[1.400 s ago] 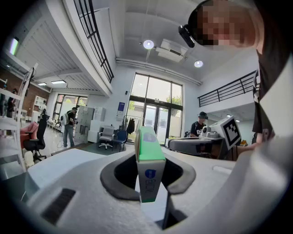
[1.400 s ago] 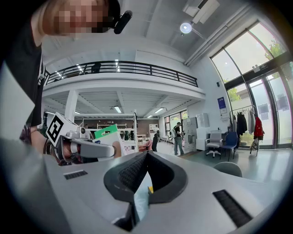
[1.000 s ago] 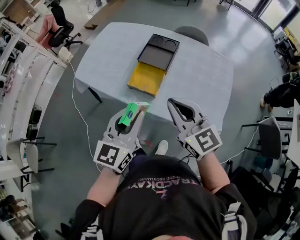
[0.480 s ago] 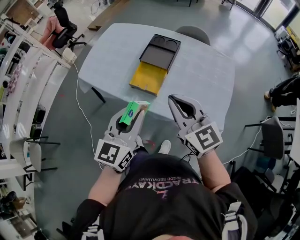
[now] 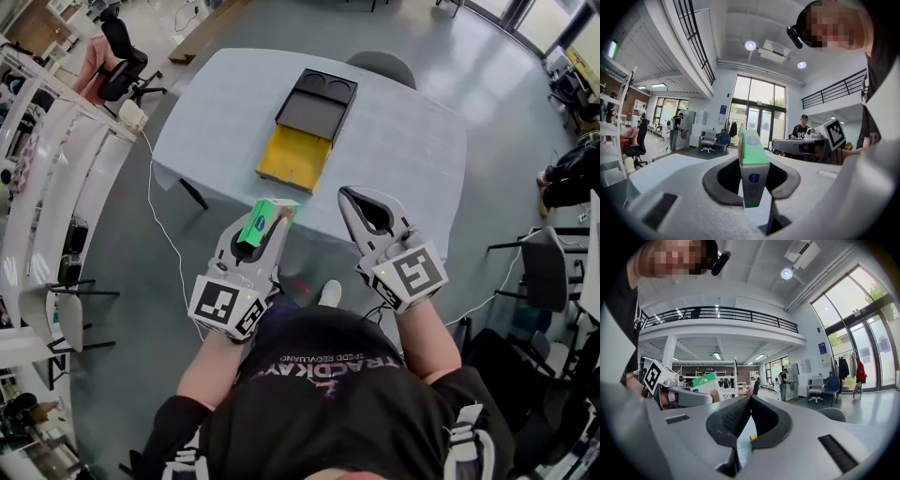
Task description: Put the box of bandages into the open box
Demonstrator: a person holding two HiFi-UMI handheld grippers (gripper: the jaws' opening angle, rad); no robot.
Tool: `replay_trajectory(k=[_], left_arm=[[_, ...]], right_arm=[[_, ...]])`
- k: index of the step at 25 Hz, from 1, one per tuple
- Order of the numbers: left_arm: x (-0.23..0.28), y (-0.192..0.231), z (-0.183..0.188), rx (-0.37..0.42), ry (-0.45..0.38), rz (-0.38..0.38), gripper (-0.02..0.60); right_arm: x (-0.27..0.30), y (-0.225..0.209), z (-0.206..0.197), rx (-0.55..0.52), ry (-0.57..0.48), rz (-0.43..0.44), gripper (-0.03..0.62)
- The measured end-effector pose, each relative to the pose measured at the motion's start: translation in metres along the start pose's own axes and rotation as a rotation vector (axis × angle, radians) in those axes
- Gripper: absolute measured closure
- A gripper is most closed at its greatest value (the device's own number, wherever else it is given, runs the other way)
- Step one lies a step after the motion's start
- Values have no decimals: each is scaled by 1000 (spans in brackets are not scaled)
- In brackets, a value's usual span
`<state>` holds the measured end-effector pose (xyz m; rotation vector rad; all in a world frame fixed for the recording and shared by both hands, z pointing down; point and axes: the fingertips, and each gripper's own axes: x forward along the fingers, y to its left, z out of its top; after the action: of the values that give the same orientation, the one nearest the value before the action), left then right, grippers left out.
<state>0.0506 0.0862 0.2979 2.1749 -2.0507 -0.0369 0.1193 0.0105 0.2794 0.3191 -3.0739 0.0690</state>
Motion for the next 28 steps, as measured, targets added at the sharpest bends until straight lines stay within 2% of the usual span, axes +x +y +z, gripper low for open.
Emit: replay_trajectory(k=[5, 17, 28], left_arm=[[15, 19, 0, 1, 11, -63, 480], [64, 94, 9, -3, 62, -248, 480], [114, 152, -21, -73, 148, -390, 480]], right_arm=[[19, -12, -3, 10, 8, -59, 583], [83, -47, -1, 32, 21, -270, 583], [128, -77, -25, 71, 74, -437, 583]])
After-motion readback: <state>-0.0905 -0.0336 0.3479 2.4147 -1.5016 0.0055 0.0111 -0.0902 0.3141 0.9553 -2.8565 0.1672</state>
